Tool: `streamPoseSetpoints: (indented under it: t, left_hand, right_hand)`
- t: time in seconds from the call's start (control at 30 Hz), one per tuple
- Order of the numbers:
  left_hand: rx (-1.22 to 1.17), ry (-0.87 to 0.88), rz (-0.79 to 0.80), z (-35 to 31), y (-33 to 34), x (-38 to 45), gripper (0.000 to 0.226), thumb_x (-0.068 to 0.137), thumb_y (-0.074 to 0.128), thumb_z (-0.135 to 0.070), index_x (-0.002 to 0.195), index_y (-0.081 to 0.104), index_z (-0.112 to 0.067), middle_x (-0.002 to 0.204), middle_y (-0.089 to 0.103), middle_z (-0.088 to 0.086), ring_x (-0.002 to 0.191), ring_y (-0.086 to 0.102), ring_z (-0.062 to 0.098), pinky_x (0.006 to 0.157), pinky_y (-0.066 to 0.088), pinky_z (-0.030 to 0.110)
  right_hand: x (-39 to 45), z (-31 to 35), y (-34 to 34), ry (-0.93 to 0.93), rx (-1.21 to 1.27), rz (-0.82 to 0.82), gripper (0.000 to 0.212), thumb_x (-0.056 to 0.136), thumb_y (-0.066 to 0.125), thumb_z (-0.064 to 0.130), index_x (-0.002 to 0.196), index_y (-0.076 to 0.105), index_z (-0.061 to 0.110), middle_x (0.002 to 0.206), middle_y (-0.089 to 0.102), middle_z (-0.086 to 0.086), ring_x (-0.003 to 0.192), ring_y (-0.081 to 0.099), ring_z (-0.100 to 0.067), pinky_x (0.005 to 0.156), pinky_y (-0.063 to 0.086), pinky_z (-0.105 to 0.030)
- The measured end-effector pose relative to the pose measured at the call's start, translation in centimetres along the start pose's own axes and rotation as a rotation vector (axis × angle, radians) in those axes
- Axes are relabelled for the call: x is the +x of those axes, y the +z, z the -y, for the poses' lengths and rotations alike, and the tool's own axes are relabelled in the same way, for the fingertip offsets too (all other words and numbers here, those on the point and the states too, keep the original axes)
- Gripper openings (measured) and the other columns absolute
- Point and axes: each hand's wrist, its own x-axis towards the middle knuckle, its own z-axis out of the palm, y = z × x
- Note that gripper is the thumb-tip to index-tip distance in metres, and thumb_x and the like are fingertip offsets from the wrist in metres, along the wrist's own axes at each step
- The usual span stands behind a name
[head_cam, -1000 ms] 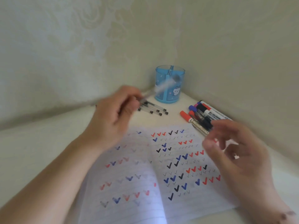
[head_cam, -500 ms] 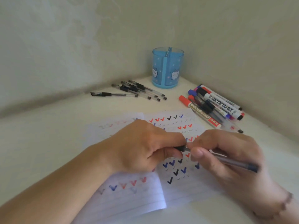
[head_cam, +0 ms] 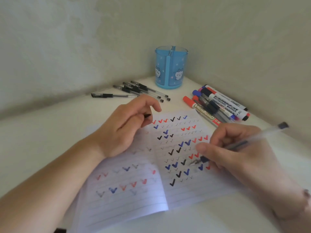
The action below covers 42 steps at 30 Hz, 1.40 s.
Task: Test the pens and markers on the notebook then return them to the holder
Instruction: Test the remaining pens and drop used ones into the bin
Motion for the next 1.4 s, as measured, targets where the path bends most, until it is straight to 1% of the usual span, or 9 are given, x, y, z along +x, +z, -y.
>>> streamPoseSetpoints:
  t: [0.1,0.2,0.53,0.8,0.97,1.1,1.17,1.23,1.4]
  left_hand:
    - [0.095,0.007,0.005,0.3,0.2,0.1,0.027,0.097,0.039,-0.016,0.121,0.049,-0.025,0.078,0.055,-0.006,0.074,0.050,0.019,0.071,0.041,0.027]
    - [0.143,-0.010,0.012,0.3,0.5,0.3,0.035,0.093,0.057,-0.017,0.124,0.048,-0.030,0.086,0.060,-0.008,0.076,0.054,0.013,0.071,0.048,0.032]
    - [0.200,-0.047,-0.036,0.1,0.4,0.3,0.028,0.079,0.073,-0.030,0.104,0.064,-0.039,0.090,0.071,-0.018,0.085,0.067,0.000,0.079,0.045,0.008]
    - [0.223,-0.013,-0.029,-0.1,0.5,0.4,0.021,0.080,0.074,-0.029,0.099,0.066,-0.034,0.085,0.068,-0.027,0.084,0.064,-0.009,0.076,0.040,0.001]
    - [0.294,0.038,-0.038,0.1,0.5,0.5,0.020,0.082,0.072,-0.021,0.101,0.071,-0.024,0.092,0.069,-0.020,0.087,0.065,-0.004,0.079,0.046,0.008]
    - [0.295,0.062,-0.022,0.0,0.6,0.5,0.019,0.084,0.071,-0.020,0.103,0.072,-0.021,0.092,0.071,-0.012,0.085,0.067,0.005,0.075,0.053,0.028]
    - [0.285,0.045,-0.033,-0.1,0.6,0.5,0.022,0.083,0.071,-0.024,0.105,0.072,-0.026,0.092,0.072,-0.013,0.084,0.069,0.008,0.075,0.053,0.034]
    - [0.257,-0.003,-0.040,-0.4,0.7,0.4,0.030,0.081,0.073,-0.032,0.111,0.068,-0.036,0.094,0.073,-0.018,0.082,0.071,0.011,0.077,0.053,0.034]
    - [0.164,-0.022,-0.014,-1.6,1.0,0.3,0.033,0.076,0.073,-0.039,0.108,0.066,-0.039,0.085,0.072,-0.025,0.087,0.069,-0.006,0.079,0.051,0.012]
  right_hand:
    - [-0.2,-0.4,0.3,0.059,-0.040,0.022,0.037,0.072,0.081,0.007,0.052,0.051,0.004,0.037,0.050,-0.008,0.032,0.043,-0.017,0.039,0.032,-0.017]
    - [-0.2,-0.5,0.3,0.072,-0.079,-0.012,0.049,0.073,0.078,0.013,0.050,0.036,0.004,0.039,0.034,-0.010,0.037,0.029,-0.016,0.041,0.025,-0.020]
    - [0.1,-0.5,0.2,0.060,-0.162,-0.013,0.050,0.077,0.064,-0.008,0.047,0.031,0.014,0.043,0.028,-0.001,0.042,0.024,-0.014,0.042,0.024,-0.022]
    - [0.1,-0.1,0.3,0.046,-0.178,0.022,0.037,0.063,0.057,0.005,0.046,0.027,0.017,0.048,0.023,-0.006,0.045,0.021,-0.014,0.043,0.021,-0.024]
    - [0.1,-0.1,0.3,0.061,-0.158,-0.010,0.050,0.072,0.060,-0.011,0.046,0.027,0.016,0.047,0.023,-0.005,0.045,0.021,-0.015,0.041,0.023,-0.020]
    - [0.2,-0.1,0.4,0.079,-0.124,-0.018,0.052,0.074,0.056,-0.015,0.046,0.027,0.017,0.045,0.023,-0.001,0.042,0.021,-0.015,0.041,0.026,-0.019]
    - [0.3,-0.1,0.3,0.108,-0.053,-0.029,0.053,0.078,0.061,-0.011,0.047,0.028,0.015,0.044,0.023,-0.002,0.039,0.022,-0.014,0.041,0.025,-0.018]
    - [0.3,0.0,0.2,0.119,0.052,-0.081,0.050,0.079,0.072,0.009,0.047,0.034,0.014,0.039,0.028,0.001,0.034,0.024,-0.012,0.039,0.024,-0.015]
    - [0.6,0.3,-0.2,-0.008,0.244,-0.055,0.042,0.057,0.083,0.053,0.062,0.064,0.016,0.044,0.052,-0.002,0.037,0.038,-0.016,0.040,0.028,-0.018]
